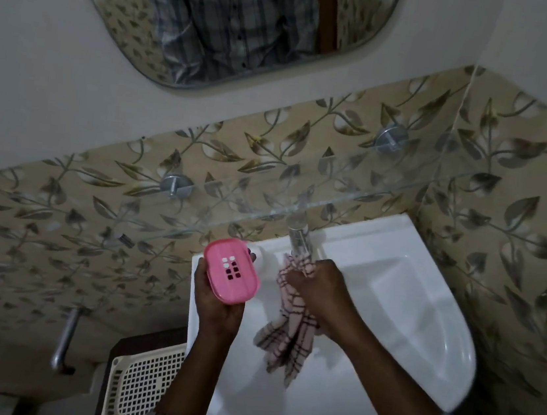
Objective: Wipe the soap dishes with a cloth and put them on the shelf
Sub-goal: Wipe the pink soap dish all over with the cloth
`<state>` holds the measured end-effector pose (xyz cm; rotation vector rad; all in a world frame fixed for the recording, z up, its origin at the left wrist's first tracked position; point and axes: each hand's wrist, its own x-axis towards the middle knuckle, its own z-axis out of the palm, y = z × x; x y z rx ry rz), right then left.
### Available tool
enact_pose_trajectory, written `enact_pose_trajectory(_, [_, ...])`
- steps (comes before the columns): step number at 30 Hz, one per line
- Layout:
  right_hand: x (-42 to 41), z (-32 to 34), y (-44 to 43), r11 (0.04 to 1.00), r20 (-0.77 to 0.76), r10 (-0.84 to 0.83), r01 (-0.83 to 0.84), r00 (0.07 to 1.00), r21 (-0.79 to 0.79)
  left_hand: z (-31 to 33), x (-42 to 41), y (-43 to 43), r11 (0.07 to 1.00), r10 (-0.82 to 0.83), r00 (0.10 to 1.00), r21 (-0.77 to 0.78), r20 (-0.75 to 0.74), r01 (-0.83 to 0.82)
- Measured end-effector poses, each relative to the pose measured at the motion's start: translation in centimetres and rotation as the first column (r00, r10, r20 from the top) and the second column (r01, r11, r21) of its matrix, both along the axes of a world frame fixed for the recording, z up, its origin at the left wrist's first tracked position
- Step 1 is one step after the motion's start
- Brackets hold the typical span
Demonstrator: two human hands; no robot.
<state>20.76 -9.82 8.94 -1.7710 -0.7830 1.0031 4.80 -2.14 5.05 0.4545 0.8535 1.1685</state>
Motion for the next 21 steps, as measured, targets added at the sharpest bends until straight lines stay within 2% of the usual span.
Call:
enact_pose_trajectory(4, [-1.2, -1.3, -2.3, 1.000, -0.284, -0.004, 0.003, 0.959, -0.002, 0.1, 0.1, -0.3, 0.997, -0.072, 0.991, -0.021, 0.115, 0.075])
enact_pose_trajectory(7, [-4.1, -1.8, -2.4, 0.991, -0.599, -0.050, 0.112, 0.799, 0.067, -0.1, 1.0, -1.2, 0.986, -0.166, 0.982, 0.009, 0.088, 0.166])
enact_pose_trajectory(9, [-4.8, -2.0, -2.3, 0.982, -0.665, -0.105, 0.181, 0.739, 0.046, -0.3, 1.4, -1.5, 0.985, -0.175, 0.983, 0.009, 0.048, 0.174])
enact_pose_trajectory(10, [-4.8, -2.2, -2.4, 0.979, -0.653, -0.132, 0.201, 0.746, 0.031, -0.4, 1.4, -1.6, 0.986, -0.163, 0.987, 0.026, -0.002, 0.163])
enact_pose_trajectory(12, [-4.4, -2.7, -2.4, 0.974, -0.534, -0.186, 0.228, 0.825, 0.014, -0.4, 1.3, -1.6, 0.984, -0.102, 0.969, 0.120, -0.224, 0.132])
enact_pose_trajectory(14, [-3.8, -2.9, -2.4, 0.977, -0.285, -0.207, 0.215, 0.936, -0.002, 0.1, 1.0, -1.7, 0.964, 0.031, 0.865, 0.243, -0.501, 0.106])
enact_pose_trajectory(16, [-3.3, -2.6, -2.5, 0.980, 0.005, -0.199, 0.198, 0.980, 0.007, 0.7, 0.7, -2.1, 0.938, 0.065, 0.747, 0.296, -0.662, 0.181])
enact_pose_trajectory(17, [-3.3, -2.4, -2.6, 0.985, 0.104, -0.171, 0.166, 0.980, 0.047, 0.9, 0.5, -2.3, 0.931, 0.022, 0.702, 0.272, -0.712, 0.246])
enact_pose_trajectory(19, [-4.1, -2.1, -3.0, 0.988, 0.272, -0.088, 0.049, 0.958, 0.148, 1.0, 0.5, -2.4, 0.922, -0.160, 0.679, 0.137, -0.716, 0.361])
enact_pose_trajectory(21, [-5.7, -2.3, -3.4, 0.971, 0.546, -0.076, -0.064, 0.835, 0.232, 0.9, 0.8, -2.5, 0.923, -0.269, 0.720, 0.043, -0.640, 0.383])
